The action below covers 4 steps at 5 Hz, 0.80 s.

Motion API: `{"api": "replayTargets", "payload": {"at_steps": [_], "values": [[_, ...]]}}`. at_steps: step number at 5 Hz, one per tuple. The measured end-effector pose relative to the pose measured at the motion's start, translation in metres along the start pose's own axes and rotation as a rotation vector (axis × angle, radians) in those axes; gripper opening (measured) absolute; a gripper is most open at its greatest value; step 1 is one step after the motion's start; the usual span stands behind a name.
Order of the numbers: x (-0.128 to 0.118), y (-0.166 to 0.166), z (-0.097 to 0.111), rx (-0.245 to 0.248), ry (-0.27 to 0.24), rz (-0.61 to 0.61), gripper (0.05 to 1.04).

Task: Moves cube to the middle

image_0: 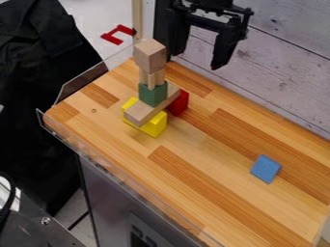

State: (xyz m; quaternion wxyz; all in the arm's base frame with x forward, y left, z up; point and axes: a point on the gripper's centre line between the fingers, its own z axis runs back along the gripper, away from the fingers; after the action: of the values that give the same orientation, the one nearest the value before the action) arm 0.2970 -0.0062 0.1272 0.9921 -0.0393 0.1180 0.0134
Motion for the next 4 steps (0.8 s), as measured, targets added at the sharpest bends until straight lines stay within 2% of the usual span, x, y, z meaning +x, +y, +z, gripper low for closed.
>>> {"api": "replayTargets", "payload": {"at_steps": [1, 2, 3, 4], "values": [[0.0, 0.001, 0.003, 0.009, -0.012, 0.042, 0.999], [-0.002, 0.003, 0.018, 0.027, -0.068, 0.058, 1.0], [-0.005, 0.01, 0.027, 0.041, -0.083, 0.049, 1.0], [-0.009, 0.033, 0.031, 0.035, -0.099, 0.079, 1.0]]}}
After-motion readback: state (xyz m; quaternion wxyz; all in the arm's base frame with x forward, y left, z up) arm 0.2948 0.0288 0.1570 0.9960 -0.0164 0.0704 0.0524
